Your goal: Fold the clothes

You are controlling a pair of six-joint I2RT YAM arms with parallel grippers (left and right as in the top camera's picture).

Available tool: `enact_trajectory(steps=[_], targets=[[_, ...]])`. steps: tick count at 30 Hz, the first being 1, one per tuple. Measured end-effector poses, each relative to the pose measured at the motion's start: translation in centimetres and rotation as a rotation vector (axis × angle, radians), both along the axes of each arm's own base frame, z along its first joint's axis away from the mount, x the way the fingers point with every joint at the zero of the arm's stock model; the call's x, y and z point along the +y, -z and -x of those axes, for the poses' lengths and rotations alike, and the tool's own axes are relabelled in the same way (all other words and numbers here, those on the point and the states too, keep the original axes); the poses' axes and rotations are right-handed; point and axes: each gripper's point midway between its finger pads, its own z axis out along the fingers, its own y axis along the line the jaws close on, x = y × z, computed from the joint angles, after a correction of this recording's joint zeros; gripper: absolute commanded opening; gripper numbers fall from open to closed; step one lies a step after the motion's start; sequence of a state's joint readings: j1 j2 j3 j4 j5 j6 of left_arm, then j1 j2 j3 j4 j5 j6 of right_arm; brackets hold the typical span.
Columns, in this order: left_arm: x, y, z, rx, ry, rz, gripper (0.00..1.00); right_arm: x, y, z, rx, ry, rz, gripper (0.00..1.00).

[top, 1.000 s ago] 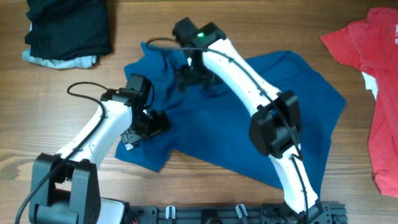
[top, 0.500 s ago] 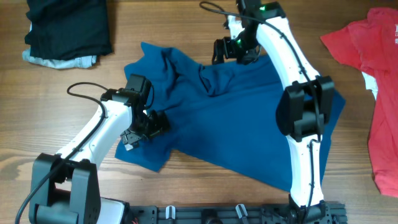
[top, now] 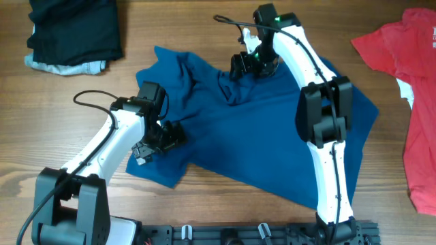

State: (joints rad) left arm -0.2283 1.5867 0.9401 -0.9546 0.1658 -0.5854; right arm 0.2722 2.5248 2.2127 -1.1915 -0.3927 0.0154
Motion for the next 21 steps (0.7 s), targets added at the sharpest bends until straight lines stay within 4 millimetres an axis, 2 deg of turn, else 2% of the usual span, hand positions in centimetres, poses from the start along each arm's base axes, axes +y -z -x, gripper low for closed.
enact_trajectory(steps=[3,6,10,13,16,18,21], targets=[[0.0,0.0,0.0,0.001,0.0,0.0,1.0,0.0,0.0,-0.1,-0.006,-0.003,-0.002,0.44],[0.0,0.0,0.1,0.003,0.0,-0.001,1.0,0.0,0.0,-0.2,-0.007,-0.002,-0.002,0.23],[0.0,0.0,0.1,0.003,0.0,-0.001,1.0,-0.2,0.0,0.1,0.012,0.013,0.003,0.04],[0.0,0.0,0.1,0.002,0.0,-0.001,1.0,-0.5,-0.7,0.9,0.043,0.029,0.011,0.04],[0.0,0.0,0.1,0.003,0.0,-0.001,1.0,-0.8,-4.1,2.0,0.045,0.045,0.01,0.04],[0.0,0.0,0.1,0.003,0.0,-0.001,1.0,-1.1,-6.6,3.3,0.063,0.05,0.015,0.04],[0.0,0.0,0.1,0.003,0.0,-0.001,1.0,-1.3,-8.1,6.7,0.164,0.035,0.047,0.05]])
